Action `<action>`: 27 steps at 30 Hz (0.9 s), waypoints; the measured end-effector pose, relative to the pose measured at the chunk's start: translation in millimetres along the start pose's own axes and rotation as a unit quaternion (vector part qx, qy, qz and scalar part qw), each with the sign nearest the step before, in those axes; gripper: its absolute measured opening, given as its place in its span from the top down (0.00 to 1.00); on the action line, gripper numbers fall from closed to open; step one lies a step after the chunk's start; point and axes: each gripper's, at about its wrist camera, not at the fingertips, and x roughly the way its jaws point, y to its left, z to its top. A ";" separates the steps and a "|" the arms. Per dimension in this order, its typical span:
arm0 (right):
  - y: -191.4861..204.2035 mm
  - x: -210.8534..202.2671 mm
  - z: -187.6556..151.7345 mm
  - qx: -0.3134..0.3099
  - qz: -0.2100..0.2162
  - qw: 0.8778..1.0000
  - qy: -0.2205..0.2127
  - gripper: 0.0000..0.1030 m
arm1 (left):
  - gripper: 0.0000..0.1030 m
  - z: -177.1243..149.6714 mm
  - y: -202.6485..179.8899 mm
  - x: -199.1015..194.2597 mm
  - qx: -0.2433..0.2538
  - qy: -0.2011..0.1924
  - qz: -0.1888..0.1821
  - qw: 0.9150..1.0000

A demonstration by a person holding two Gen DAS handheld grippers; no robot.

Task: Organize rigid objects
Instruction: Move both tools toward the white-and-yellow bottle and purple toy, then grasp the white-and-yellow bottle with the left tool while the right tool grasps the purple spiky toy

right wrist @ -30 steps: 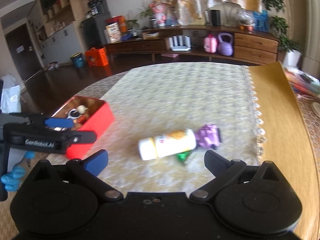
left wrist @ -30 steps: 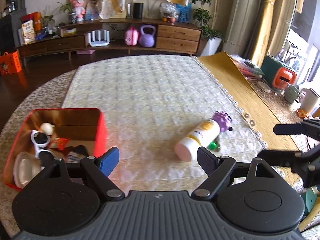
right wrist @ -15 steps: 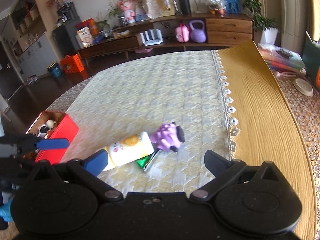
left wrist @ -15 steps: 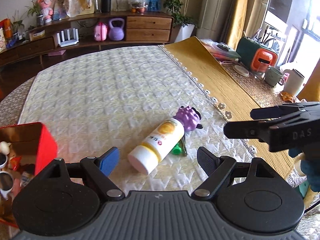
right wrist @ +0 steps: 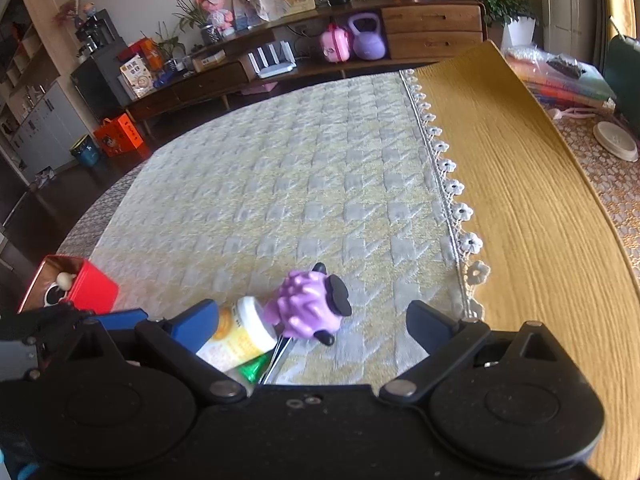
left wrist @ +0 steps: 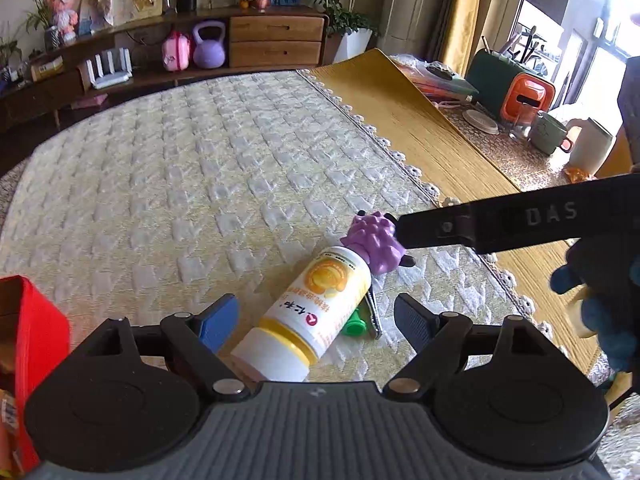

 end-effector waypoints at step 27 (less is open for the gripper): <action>-5.8 54.3 6.7 0.034 0.009 0.999 0.019 0.22 | 0.30 -5.9 21.0 43.6 -0.022 0.023 -0.033 0.999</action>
